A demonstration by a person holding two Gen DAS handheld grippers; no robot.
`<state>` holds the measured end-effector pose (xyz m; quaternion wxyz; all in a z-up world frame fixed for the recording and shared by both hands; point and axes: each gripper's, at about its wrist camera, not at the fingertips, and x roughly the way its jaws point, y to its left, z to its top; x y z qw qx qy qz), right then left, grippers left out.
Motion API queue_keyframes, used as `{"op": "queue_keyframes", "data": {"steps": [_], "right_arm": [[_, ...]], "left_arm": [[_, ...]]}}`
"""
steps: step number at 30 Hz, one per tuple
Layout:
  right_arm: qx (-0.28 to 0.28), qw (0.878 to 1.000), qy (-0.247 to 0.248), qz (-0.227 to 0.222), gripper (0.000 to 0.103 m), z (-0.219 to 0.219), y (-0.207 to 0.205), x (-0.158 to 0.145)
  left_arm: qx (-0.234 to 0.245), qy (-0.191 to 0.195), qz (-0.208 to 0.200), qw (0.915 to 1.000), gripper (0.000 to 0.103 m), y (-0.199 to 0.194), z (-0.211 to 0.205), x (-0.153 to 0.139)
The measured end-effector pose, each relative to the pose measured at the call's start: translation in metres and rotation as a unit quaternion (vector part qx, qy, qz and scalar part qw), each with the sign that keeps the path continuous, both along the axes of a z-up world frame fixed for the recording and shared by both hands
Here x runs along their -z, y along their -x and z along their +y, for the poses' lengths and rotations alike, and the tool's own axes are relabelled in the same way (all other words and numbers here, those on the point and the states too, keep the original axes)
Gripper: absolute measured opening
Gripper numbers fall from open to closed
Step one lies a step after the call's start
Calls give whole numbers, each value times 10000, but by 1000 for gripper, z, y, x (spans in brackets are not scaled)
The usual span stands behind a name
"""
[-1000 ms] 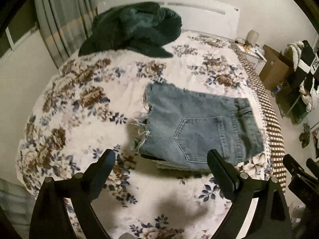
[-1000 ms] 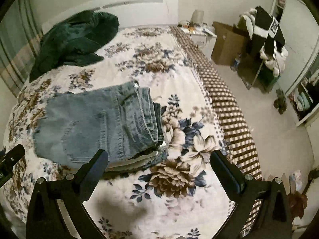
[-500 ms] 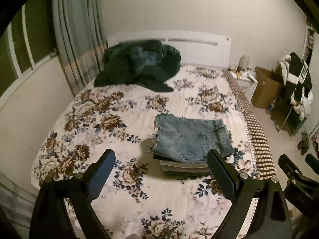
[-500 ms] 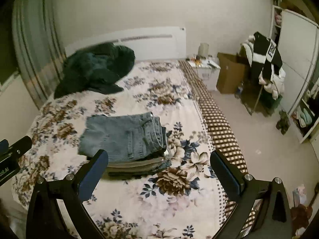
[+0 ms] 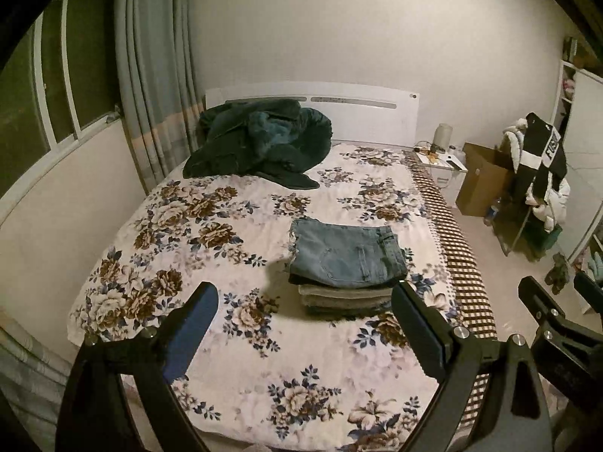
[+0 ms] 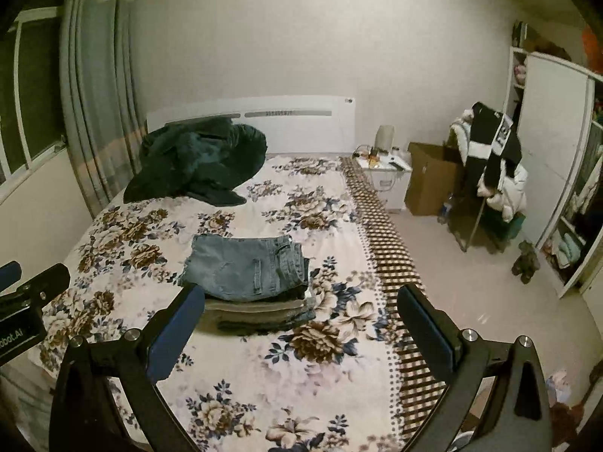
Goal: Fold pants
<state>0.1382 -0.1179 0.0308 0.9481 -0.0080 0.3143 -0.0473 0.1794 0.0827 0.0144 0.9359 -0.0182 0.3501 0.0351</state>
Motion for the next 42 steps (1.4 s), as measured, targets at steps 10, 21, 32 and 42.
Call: {"op": "queue_keyframes", "data": {"steps": [10, 21, 32, 42], "right_arm": [[111, 9999, -6, -77, 103, 12, 37, -33], [73, 10000, -5, -68, 103, 18, 47, -37], [-111, 9999, -43, -27, 103, 23, 49, -39], [-135, 9999, -64, -41, 103, 22, 46, -41]], "left_arm": [[203, 32, -114, 9997, 102, 27, 6, -11], [86, 19, -75, 9999, 102, 43, 12, -11], [57, -86, -60, 9999, 102, 49, 10, -13], [42, -111, -85, 9999, 102, 50, 9, -16]]}}
